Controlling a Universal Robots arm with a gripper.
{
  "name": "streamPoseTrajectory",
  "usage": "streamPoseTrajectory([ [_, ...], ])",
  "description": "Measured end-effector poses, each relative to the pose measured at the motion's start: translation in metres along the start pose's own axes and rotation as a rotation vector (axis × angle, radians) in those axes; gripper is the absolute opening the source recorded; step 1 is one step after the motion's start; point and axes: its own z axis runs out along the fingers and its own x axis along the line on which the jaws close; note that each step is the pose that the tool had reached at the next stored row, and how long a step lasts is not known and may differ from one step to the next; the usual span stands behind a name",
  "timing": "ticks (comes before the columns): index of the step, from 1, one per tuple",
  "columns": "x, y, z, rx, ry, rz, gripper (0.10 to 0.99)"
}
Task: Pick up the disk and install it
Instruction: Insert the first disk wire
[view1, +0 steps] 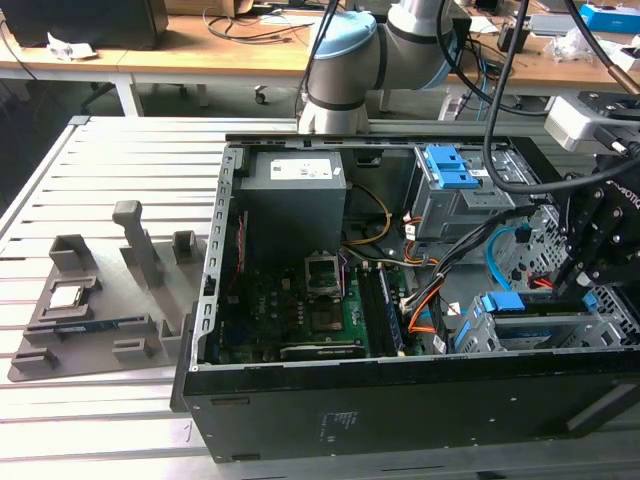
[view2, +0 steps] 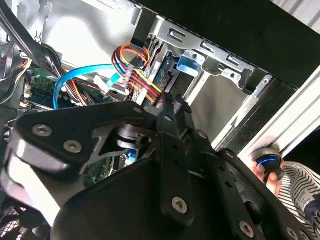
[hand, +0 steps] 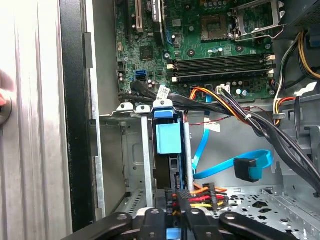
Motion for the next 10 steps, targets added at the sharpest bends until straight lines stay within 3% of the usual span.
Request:
streamPoseTrajectory([
  [8, 0.0001, 0.0, 0.0003, 0.0, 0.0004, 0.0, 0.184],
  [10, -0.0034, 0.0, 0.0066, 0.0, 0.0002, 0.0, 0.184],
])
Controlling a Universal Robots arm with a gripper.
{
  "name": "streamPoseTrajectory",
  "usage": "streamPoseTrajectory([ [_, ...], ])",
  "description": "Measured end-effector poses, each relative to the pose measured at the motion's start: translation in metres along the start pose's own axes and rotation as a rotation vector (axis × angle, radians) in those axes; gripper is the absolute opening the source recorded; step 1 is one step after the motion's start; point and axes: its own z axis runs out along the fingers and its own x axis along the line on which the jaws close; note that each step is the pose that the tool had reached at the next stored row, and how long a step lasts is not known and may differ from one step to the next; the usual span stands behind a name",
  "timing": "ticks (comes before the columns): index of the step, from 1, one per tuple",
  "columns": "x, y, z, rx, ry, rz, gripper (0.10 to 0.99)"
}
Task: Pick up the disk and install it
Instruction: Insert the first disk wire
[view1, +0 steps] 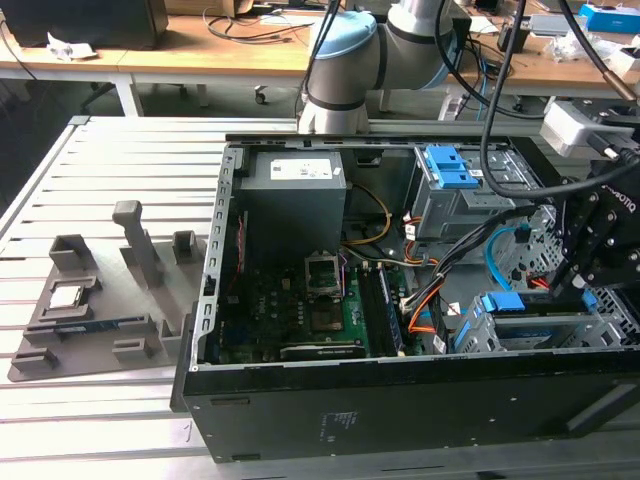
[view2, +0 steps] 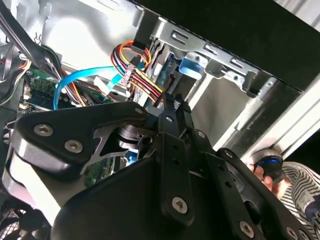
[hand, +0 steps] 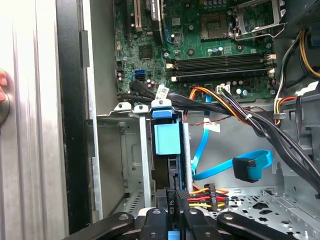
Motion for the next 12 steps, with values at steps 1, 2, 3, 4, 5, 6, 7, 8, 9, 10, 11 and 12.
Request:
streamPoseTrajectory([
  [1, -0.0014, -0.0001, 0.001, 0.0, 0.0, 0.0, 0.184],
  [2, -0.003, -0.0007, 0.0014, 0.0, 0.0001, -0.002, 0.184],
  [3, -0.0042, -0.0018, 0.0014, 0.0, 0.0004, -0.004, 0.184],
  [4, -0.0057, -0.0033, 0.0014, 0.001, 0.0003, -0.006, 0.184],
  [5, -0.0069, -0.004, 0.0015, 0.001, 0.0003, -0.006, 0.184],
  [6, -0.007, -0.0044, 0.0017, 0.001, -0.0001, -0.006, 0.184],
  [7, -0.0069, -0.0047, 0.0019, -0.001, -0.0143, -0.004, 0.184],
  [8, -0.0059, -0.0049, 0.0022, -0.002, -0.0377, -0.005, 0.184],
  [9, -0.0041, -0.005, 0.0023, -0.003, -0.0487, -0.005, 0.184],
  [10, -0.0004, -0.0053, 0.0027, -0.004, -0.056, -0.005, 0.184],
  [11, 0.0022, -0.0054, 0.0031, -0.004, -0.06, -0.005, 0.184],
  [12, 0.0046, -0.0056, 0.0034, -0.004, -0.0637, -0.005, 0.184],
])
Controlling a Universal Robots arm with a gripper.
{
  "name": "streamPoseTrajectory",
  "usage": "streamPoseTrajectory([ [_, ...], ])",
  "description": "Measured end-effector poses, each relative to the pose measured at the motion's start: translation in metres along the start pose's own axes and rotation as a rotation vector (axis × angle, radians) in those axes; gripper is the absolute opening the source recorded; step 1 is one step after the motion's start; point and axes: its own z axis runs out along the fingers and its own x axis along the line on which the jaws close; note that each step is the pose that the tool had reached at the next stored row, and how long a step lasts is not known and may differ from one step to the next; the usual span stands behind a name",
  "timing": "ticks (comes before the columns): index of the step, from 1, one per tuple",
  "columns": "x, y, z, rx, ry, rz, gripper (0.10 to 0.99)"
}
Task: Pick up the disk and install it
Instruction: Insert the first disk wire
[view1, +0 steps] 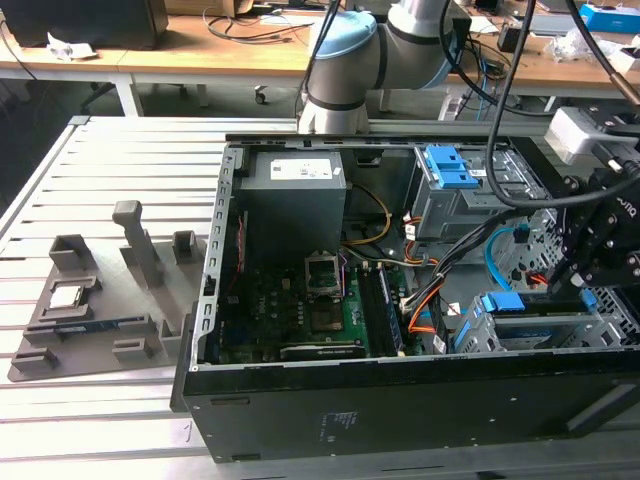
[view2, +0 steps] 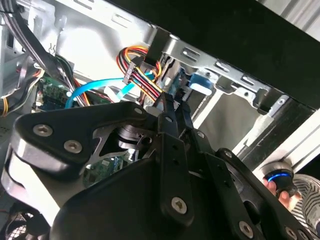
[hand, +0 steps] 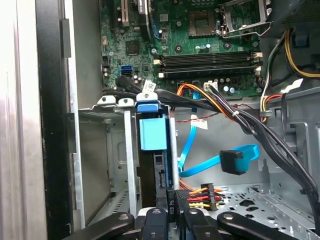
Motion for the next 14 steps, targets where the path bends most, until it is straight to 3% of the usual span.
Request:
streamPoseTrajectory([
  [1, 0.0025, -0.0002, 0.0001, 0.0, -0.0054, 0.0, 0.184],
  [5, 0.0031, -0.0002, 0.0002, -0.001, -0.0091, 0.0, 0.184],
  [9, 0.003, -0.0004, 0.0011, -0.001, -0.0186, 0.013, 0.184],
  [14, 0.0029, -0.0022, 0.0021, -0.002, -0.02, 0.031, 0.184],
])
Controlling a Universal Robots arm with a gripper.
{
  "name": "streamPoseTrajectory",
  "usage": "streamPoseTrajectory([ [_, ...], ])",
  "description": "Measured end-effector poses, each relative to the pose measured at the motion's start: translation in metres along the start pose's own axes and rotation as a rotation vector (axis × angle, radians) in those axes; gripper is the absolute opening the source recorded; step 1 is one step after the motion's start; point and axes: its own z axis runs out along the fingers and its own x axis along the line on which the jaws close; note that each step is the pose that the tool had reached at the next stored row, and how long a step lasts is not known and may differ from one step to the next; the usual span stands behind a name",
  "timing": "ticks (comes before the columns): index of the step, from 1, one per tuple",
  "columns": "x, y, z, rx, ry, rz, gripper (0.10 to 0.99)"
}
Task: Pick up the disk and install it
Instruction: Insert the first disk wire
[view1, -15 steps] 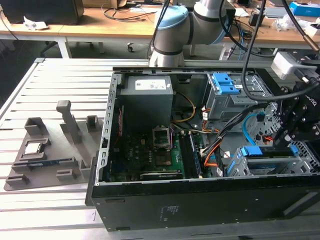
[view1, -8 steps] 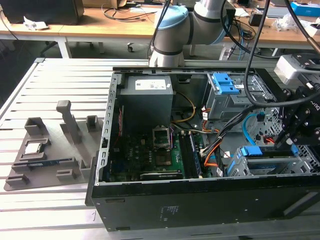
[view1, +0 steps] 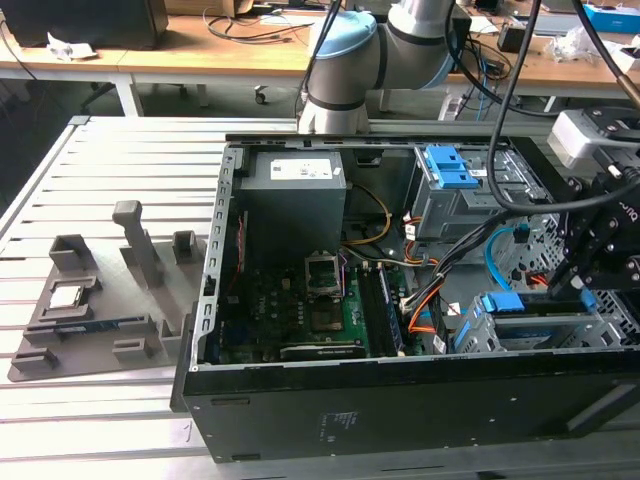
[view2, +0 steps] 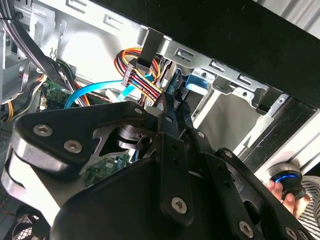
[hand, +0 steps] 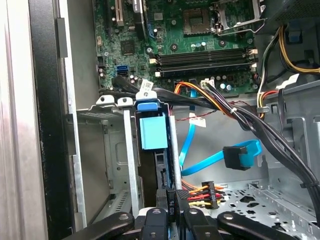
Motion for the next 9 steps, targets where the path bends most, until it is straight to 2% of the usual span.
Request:
streamPoseTrajectory([
  [9, 0.0004, 0.0013, 0.0006, 0.0, -0.0005, 0.0, 0.184],
])
